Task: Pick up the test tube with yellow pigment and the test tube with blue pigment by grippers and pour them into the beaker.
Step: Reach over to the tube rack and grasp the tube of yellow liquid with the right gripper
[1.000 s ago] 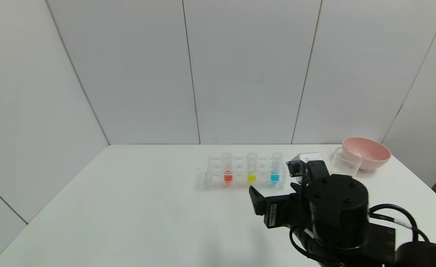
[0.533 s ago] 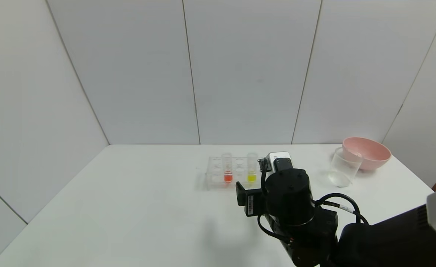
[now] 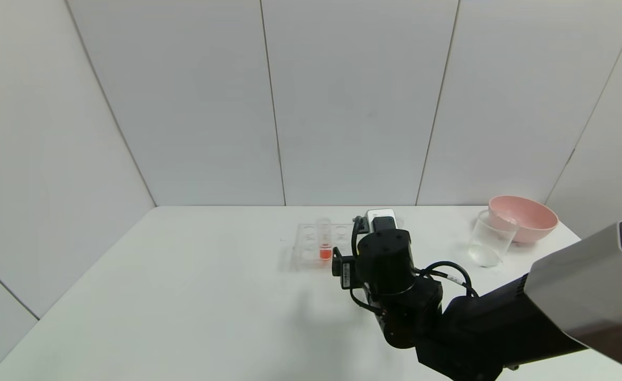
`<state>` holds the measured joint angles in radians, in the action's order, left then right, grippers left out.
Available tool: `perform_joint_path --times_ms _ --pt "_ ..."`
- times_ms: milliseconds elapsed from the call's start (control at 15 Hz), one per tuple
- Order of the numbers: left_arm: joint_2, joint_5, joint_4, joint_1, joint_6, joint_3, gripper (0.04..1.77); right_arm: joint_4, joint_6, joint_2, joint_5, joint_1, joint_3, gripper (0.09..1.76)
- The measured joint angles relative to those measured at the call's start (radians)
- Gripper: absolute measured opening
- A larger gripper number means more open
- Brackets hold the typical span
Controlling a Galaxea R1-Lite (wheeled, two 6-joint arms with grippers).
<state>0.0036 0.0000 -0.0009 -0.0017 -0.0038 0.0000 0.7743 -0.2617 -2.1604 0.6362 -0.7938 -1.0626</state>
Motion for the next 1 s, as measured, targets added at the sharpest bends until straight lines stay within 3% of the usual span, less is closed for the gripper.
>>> perform_joint_path --times_ms 1000 --pt "0.0 0.0 0.0 0.0 0.0 0.0 1.76 -0.013 0.086 -0.159 0.036 0.056 -0.22 1.71"
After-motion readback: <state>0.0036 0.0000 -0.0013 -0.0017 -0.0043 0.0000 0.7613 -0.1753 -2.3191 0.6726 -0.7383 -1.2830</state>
